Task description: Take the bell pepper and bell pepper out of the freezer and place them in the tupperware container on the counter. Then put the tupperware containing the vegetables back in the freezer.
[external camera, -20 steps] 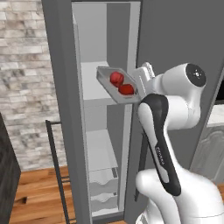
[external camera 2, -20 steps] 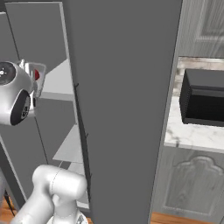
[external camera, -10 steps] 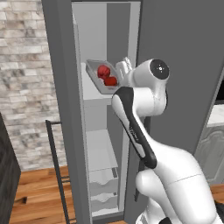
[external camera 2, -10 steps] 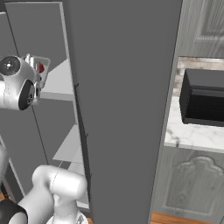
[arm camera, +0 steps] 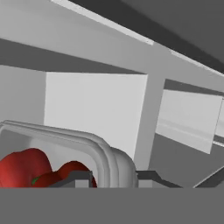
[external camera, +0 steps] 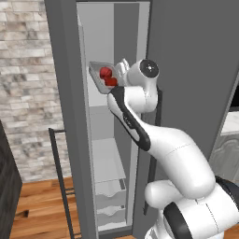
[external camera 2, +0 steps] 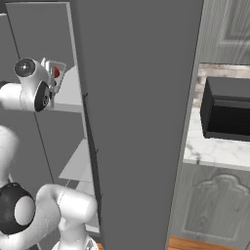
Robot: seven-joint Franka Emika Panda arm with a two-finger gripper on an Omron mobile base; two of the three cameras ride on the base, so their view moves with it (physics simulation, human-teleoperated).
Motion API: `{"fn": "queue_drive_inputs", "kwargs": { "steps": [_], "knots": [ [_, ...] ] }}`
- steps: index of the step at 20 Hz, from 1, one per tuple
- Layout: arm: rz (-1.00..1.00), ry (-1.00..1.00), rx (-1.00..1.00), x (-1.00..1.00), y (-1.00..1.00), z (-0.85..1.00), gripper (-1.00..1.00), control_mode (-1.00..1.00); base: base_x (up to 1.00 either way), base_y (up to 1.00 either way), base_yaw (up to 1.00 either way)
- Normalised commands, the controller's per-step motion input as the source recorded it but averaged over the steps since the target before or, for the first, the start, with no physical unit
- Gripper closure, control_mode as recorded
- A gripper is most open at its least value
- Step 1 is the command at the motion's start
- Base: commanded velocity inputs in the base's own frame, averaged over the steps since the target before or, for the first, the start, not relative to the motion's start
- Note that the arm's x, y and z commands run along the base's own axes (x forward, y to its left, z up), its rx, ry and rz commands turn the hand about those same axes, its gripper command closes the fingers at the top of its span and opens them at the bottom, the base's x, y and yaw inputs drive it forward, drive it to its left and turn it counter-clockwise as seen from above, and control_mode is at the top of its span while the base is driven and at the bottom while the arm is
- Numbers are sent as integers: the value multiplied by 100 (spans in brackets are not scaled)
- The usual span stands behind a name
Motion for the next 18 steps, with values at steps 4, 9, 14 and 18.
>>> {"fn": "queue_drive_inputs", "kwargs": {
  "steps": [4,9,14,18],
  "knots": [
    [-5,3,0,71,1,-18,100,-100,0,0,0],
    [-4,0,0,63,2,-19,100,-100,0,0,0],
    [-4,0,0,49,3,-18,100,-100,0,0,0],
    [-4,0,0,41,2,-19,100,-100,0,0,0]
  ]
}}
